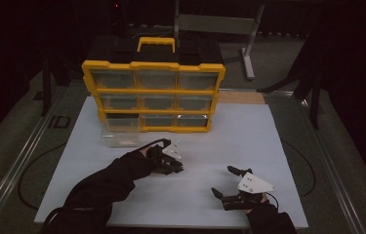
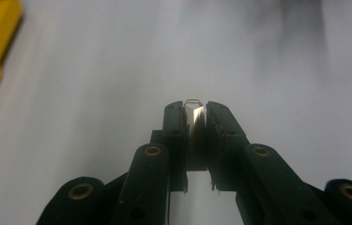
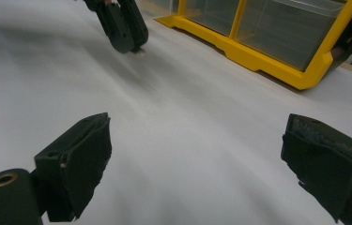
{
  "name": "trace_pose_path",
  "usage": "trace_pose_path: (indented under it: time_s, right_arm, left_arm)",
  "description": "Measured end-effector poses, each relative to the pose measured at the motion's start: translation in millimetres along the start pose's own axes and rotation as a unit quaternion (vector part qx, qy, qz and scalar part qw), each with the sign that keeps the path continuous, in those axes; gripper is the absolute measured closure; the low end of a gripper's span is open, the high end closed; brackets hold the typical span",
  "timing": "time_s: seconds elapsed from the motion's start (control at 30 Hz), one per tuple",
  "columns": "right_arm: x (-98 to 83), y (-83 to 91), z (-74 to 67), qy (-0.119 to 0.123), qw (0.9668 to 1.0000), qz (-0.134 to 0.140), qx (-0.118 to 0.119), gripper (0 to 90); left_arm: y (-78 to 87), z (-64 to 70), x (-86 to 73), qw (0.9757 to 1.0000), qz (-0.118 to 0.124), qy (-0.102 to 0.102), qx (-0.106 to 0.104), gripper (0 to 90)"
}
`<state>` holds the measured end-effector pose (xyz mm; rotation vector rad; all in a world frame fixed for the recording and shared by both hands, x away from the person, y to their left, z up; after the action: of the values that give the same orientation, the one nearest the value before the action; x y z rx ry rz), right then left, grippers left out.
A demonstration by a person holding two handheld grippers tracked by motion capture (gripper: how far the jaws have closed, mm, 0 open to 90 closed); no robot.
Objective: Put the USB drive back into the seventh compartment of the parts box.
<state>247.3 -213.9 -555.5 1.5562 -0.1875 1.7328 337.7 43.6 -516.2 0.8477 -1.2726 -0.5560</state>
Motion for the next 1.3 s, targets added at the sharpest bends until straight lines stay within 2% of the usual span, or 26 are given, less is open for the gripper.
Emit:
trace_pose_path:
  time_s: [0.2,0.23,0.3,0.63,0.67,0.8,1.3]
  right_arm:
    - [0.3,-0.4,0.1,-0.001,1.0,0.0,-0.001,9.0]
    - [0.4,-0.5,0.5,-0.002,1.0,0.001,0.0,8.9]
    - [0.2,-0.8,0.0,-0.002,1.0,0.0,0.0,9.0]
    - [0.3,-2.9,-0.2,-0.004,1.0,0.0,0.001,9.0]
    - [0.2,-3.0,-0.4,-0.003,1.0,0.0,0.001,9.0]
    - [0.0,-3.2,0.0,-0.004,1.0,-0.001,0.002,9.0]
    - [-0.3,-2.8,0.3,-0.005,1.0,-0.003,0.001,9.0]
  left_arm:
    - [13.8,-1.6,1.1,0.9999,0.006,-0.005,0.01,79.8]
    - [16.4,-1.8,1.5,0.9999,0.01,0.001,0.009,79.8]
    - [21.4,-2.5,1.9,0.9998,0.007,-0.004,0.015,79.8]
    - [43.2,-7.7,2.3,0.9995,0.014,0.003,0.028,79.8]
    - [47.6,-8.8,2.4,0.9992,0.016,0.003,0.037,79.8]
    - [55.8,-11.4,1.4,0.9991,0.016,0.006,0.039,79.8]
    - [79.3,-21.8,-1.9,0.9981,0.016,0.018,0.057,79.8]
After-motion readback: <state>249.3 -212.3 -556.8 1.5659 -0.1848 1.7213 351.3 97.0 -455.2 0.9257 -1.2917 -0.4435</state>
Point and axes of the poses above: each handheld gripper's, and its own axes: y roughly backward along the jaws, x roughly out of its top, z roughly to its right, the point moved 3 cm from there along -y, roughly forward along the jaws, and after that the axes turned 9 degrees about y, right-handed, at the moved point
